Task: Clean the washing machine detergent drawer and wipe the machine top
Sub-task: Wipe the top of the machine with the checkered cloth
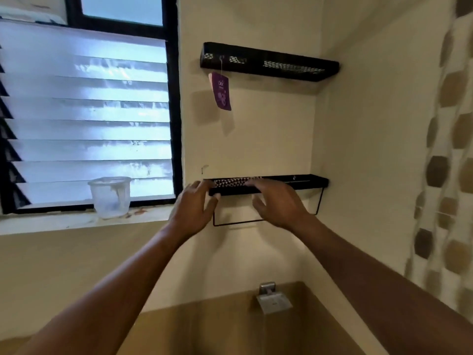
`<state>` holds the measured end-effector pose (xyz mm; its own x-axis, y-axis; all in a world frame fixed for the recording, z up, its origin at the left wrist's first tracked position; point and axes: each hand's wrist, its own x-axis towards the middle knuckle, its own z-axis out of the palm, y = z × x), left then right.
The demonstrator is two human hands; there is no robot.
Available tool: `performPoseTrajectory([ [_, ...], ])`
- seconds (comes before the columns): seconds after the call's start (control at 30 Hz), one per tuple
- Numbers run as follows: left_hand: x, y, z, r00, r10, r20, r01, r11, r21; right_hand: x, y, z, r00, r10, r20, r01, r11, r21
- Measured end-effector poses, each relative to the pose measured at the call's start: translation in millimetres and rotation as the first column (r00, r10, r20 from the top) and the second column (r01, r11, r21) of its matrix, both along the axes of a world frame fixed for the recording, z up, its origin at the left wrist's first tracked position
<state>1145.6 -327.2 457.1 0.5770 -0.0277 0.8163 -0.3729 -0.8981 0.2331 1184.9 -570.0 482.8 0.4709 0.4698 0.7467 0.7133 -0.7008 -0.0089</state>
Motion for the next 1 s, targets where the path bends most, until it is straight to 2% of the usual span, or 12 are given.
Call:
performPoseTrajectory([
  [0.07,25,1,27,0.999,-0.032,0.042,0.034,0.999,-0.036,17,9,29,0.995,-0.055,0.078,0.054,0.998,0.022],
  [0.1,37,2,38,0.998,-0.044,0.034,0.045,0.999,-0.024,27,12,41,0.992,-0.096,0.082,0.097,0.995,-0.018],
  [0.2,68,5,65,0.990,-0.079,-0.115,0.090,0.992,0.091,61,20,69,0.971,-0.236,-0.020,0.225,0.945,-0.239],
  [0.3,86,5,71,0.951,-0.031,-0.309,0.101,0.971,0.215,83,30,74,0.939,-0.316,-0.134,0.245,0.892,-0.380],
  [0.37,94,4,65,0.931,0.010,-0.364,0.097,0.957,0.274,92,35,67,0.934,-0.331,-0.131,0.253,0.877,-0.409],
  [0.43,99,5,60,0.937,-0.001,-0.349,0.096,0.962,0.255,95,38,63,0.933,-0.356,-0.047,0.310,0.865,-0.394],
  [0.53,102,7,63,0.946,-0.061,-0.319,0.124,0.975,0.183,92,40,68,0.937,-0.346,0.045,0.348,0.917,-0.195],
  [0.6,98,5,72,0.960,-0.109,-0.257,0.135,0.987,0.083,85,41,78,0.962,-0.272,0.028,0.272,0.962,0.033],
  [0.67,91,3,81,0.984,-0.139,-0.110,0.134,0.990,-0.053,75,44,89,0.984,-0.170,0.052,0.154,0.961,0.228],
  [0.8,64,-12,93,0.969,-0.230,0.086,0.244,0.939,-0.242,34,40,100,0.989,0.005,0.147,-0.066,0.908,0.414],
  [0.9,31,-27,92,0.916,-0.386,0.106,0.397,0.840,-0.370,-4,27,98,0.980,0.088,0.179,-0.169,0.846,0.507],
  [1.0,-20,-53,76,0.885,-0.447,0.131,0.454,0.763,-0.460,-43,7,85,0.966,0.234,0.114,-0.252,0.738,0.626],
])
